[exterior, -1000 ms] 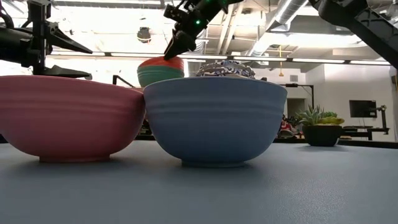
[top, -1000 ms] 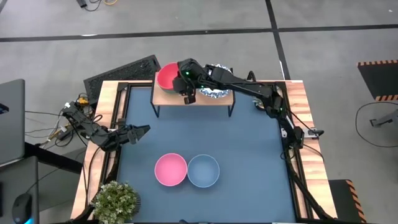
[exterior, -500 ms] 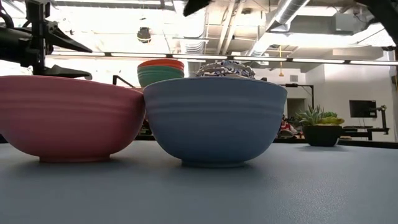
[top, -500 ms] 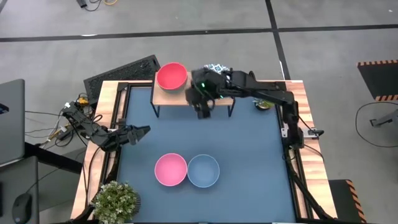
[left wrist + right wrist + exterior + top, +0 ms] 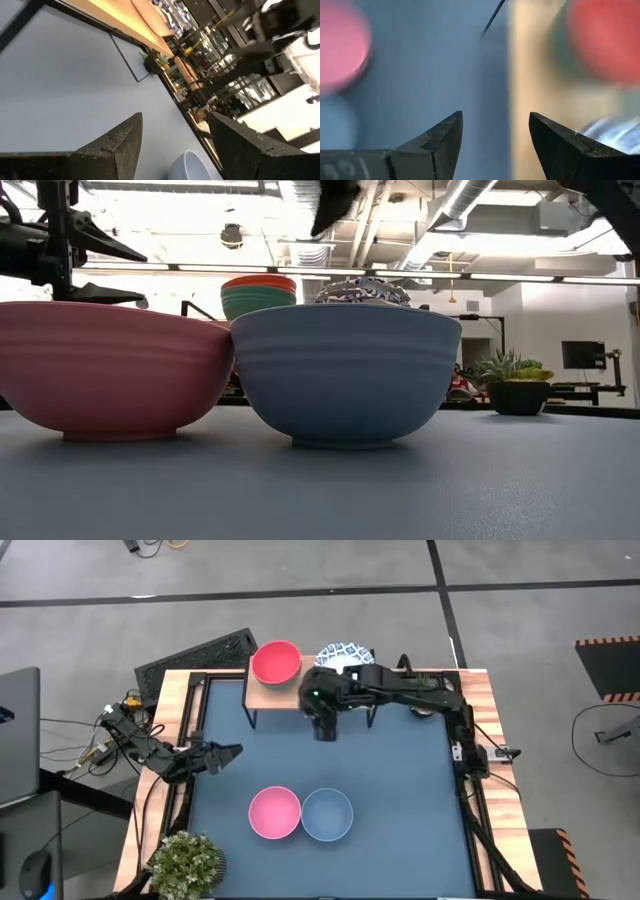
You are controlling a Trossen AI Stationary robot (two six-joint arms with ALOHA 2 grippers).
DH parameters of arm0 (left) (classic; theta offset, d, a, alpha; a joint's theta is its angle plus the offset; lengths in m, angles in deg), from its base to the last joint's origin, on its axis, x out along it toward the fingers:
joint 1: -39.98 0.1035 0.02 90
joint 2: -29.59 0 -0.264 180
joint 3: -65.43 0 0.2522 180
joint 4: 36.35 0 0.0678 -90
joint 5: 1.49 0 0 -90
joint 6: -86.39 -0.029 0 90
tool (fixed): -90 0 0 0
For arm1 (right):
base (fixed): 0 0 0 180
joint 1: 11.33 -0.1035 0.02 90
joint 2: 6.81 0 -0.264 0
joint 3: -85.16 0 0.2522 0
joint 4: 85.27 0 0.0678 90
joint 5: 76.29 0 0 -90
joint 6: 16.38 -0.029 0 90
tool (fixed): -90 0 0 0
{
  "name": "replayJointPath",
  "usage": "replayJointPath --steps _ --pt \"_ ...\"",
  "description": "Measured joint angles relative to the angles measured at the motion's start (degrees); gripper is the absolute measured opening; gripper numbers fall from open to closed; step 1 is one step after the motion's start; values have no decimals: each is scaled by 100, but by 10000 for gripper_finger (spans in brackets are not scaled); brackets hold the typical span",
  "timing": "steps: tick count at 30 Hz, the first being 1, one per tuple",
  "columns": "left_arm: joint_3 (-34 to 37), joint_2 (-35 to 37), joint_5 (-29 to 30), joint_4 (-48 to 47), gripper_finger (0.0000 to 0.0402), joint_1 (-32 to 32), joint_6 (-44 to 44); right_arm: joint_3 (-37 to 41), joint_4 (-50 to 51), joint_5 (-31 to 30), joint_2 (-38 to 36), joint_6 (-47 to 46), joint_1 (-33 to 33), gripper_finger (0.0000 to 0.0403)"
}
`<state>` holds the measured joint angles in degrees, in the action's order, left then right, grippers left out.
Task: Place and stack bowls onto a shelf
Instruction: Stack the blue bowl on top of the orange bowl on the shelf
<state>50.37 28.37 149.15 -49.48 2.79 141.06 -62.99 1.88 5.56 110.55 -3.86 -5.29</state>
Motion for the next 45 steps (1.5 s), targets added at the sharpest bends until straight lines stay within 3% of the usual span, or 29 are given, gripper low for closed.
replayJointPath --steps 4,7,13,24,33,41,45 --pt "0 0 -244 34 214 0 -88 -28 1236 622 -20 -698 -157 255" --pt "-2 0 -285 37 214 0 -109 -9 1656 715 -2 -1196 -467 255" --pt "-2 0 -301 38 214 0 -111 325 1110 702 -8 -2108 -1291 255" --pt "-2 0 -532 65 214 0 -111 2480 -574 927 18 -2899 -1731 255" --pt "-2 -2 -549 65 214 0 -99 3657 -1417 980 13 -2829 -1733 255" --pt "-2 -2 -547 65 214 0 -96 3498 -1314 980 -563 -1740 -2127 255" --pt "-2 0 -538 63 214 0 -101 3481 -1245 993 -718 -569 -2683 255"
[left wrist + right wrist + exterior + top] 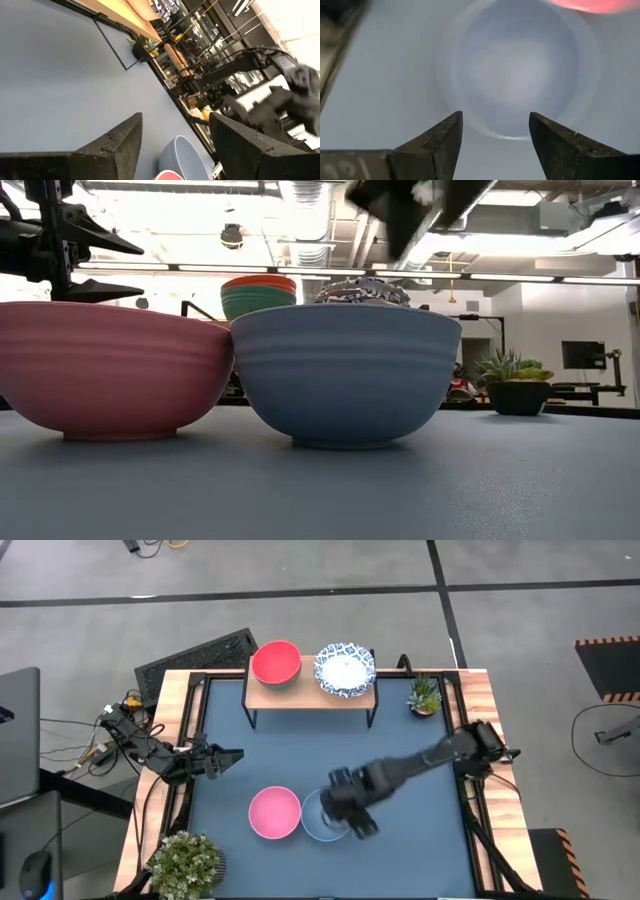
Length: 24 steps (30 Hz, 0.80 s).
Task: Place and stack bowls onto a shelf
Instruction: Stack the blue bowl on top of the orange bowl on the shelf
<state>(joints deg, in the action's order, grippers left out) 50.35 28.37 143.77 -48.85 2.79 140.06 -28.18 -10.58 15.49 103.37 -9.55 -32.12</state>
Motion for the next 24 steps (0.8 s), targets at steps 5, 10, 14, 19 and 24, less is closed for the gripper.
replayJointPath --steps 5,10,14,19,24 --pt "0 0 24 -2 214 0 -30 59 182 138 228 710 -326 255" --pt "0 -1 40 -4 214 -1 2 428 -575 -158 266 576 -236 255" --pt "0 -2 42 -2 214 -2 50 632 -641 -100 268 546 -204 255" --pt "0 -2 42 -2 214 -2 57 1092 -903 -24 270 566 -203 255" --pt "0 0 41 -3 214 -2 57 1381 -1225 -55 266 566 -203 241"
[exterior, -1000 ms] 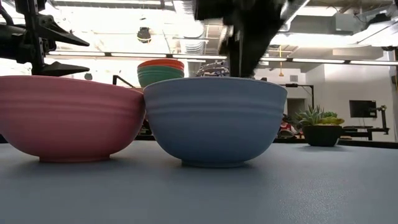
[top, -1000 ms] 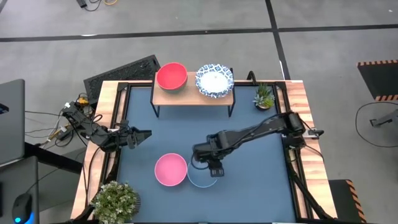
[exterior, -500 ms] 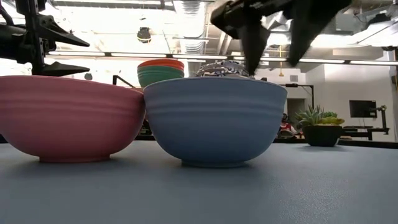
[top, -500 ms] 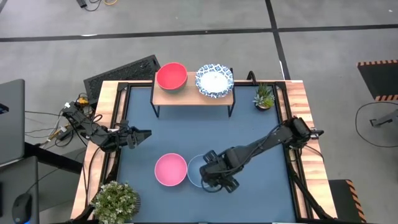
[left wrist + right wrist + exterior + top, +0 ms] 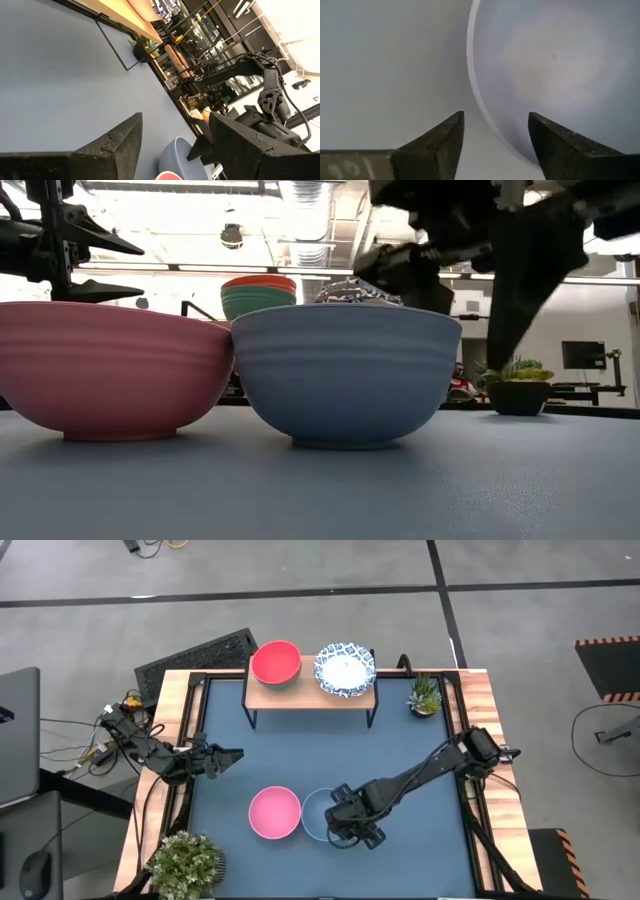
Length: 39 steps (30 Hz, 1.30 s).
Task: Place and stack bowls onto a shelf
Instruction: Stack the blue bowl on top of the orange bowl on the shelf
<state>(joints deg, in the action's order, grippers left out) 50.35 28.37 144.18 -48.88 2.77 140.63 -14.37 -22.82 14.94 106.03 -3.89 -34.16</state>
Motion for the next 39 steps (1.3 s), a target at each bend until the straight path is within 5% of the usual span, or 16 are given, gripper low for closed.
replayJointPath --steps 4,9,18,22,28,39 --pt "0 -1 0 0 214 1 0 -1 -12 -27 -2 -74 40 173" --pt "0 0 6 -1 214 0 0 -29 114 194 -84 -159 134 31" --pt "0 0 14 -1 214 2 0 -1263 1590 449 -275 -73 313 27" --pt "0 0 14 -1 214 0 39 -2230 1885 -111 -636 327 749 27" --pt "0 0 16 -1 214 2 201 -3706 809 -1152 -765 900 1904 27" --pt "0 -27 56 -6 214 1 396 -4233 -708 -843 -129 1648 3697 27"
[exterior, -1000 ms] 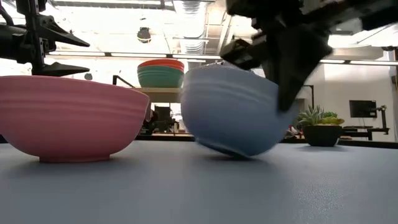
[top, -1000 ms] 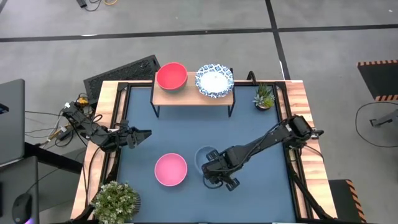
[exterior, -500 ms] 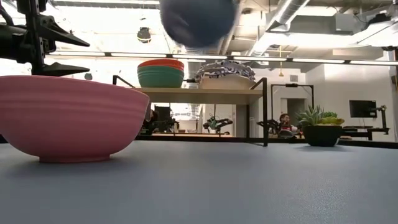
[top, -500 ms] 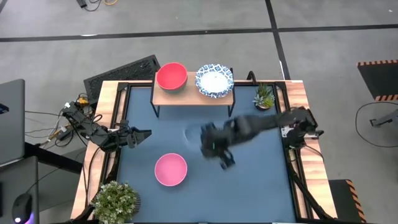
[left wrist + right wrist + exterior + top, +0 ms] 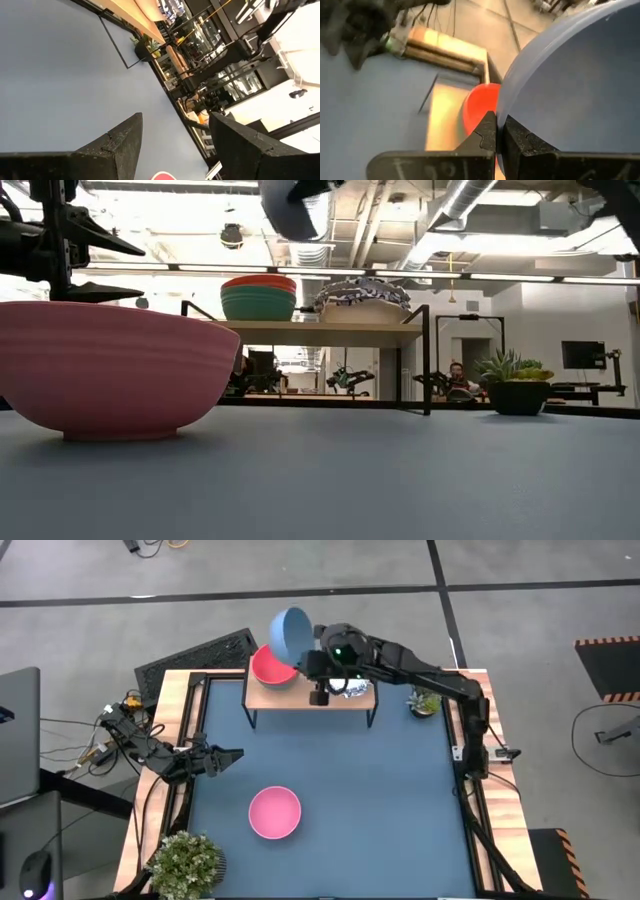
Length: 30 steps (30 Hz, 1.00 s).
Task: Place and stack bowls onto a shelf
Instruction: Stack the blue bowl on top of the orange bowl on the shelf
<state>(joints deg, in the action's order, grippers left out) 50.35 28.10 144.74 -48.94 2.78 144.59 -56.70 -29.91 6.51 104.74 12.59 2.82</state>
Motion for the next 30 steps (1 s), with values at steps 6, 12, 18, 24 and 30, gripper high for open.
replayJointPath --steps 6,12,18,24,30 --pt "0 -1 68 -9 214 1 78 -6 -263 130 477 350 139 27" --pt "0 -2 324 -43 214 1 144 -17 50 83 760 603 139 27" --pt "0 -3 454 -59 214 1 192 -17 208 44 788 752 219 27" --pt "0 -3 626 -81 214 1 200 -17 322 53 787 815 368 34" --pt "0 -3 718 -88 214 1 205 -17 181 61 787 1098 440 88"
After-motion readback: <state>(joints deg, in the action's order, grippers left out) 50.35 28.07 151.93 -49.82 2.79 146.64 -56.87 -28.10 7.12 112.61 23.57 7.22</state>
